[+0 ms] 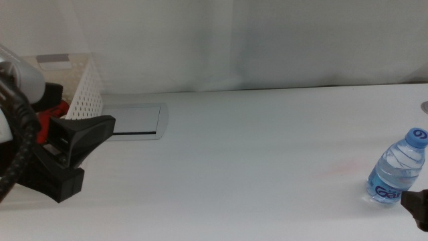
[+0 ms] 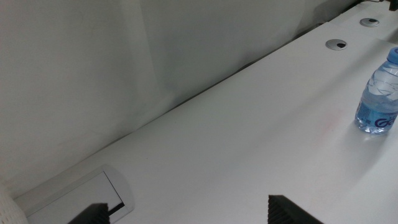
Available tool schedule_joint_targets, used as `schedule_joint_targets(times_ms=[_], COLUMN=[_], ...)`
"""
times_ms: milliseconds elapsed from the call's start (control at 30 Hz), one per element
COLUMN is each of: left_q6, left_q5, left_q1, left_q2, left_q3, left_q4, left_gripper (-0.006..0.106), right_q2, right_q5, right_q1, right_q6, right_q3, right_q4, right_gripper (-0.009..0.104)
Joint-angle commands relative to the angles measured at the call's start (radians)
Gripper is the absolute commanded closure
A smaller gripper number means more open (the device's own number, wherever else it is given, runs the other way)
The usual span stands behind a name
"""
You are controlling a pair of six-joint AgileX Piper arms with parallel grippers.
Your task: Use arms to grab the bottles and put them into the dustbin to the left of the table.
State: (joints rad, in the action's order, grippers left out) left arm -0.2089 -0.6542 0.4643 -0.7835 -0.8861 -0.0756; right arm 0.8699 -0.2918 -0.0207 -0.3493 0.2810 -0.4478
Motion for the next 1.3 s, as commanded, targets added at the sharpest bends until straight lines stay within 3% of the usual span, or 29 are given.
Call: schedule_joint_targets(times_ms=[0, 333, 767, 900, 1067, 1267], left_q6=[-0.001, -0.001, -0.001, -0.001, -0.001, -0.001], left_q5=[0.016, 0.016, 0.016, 0.016, 0.018, 0.038], left_q1=[0.005, 0.005, 0.005, 0.005, 0.005, 0.005], left_q2=[0.002, 0.002, 0.002, 0.002, 0.002, 0.002], left_q3=[0.005, 0.005, 0.005, 0.005, 0.008, 0.047], left_q4=[-0.010, -0.010, -0.010, -0.010, -0.010, -0.015], left_gripper=[0.031, 0.031, 0.032, 0.032, 0.032, 0.032], right_q2=[0.054, 0.219, 0.240, 0.240, 0.240, 0.241], right_q5=[0.055, 0.231, 0.552, 0.625, 0.831, 0.877], right_q1=[-0.009, -0.162, -0.182, -0.213, -0.323, -0.336], right_q6=[-0.025, -0.021, -0.026, 0.005, 0.064, 0.054], right_q3=[-0.005, -0.003, -0.016, -0.081, -0.206, -0.226], right_q4=[-0.010, 0.018, 0.116, 0.117, 0.115, 0.096], right_gripper=[0.012, 0.014, 0.014, 0.014, 0.014, 0.014])
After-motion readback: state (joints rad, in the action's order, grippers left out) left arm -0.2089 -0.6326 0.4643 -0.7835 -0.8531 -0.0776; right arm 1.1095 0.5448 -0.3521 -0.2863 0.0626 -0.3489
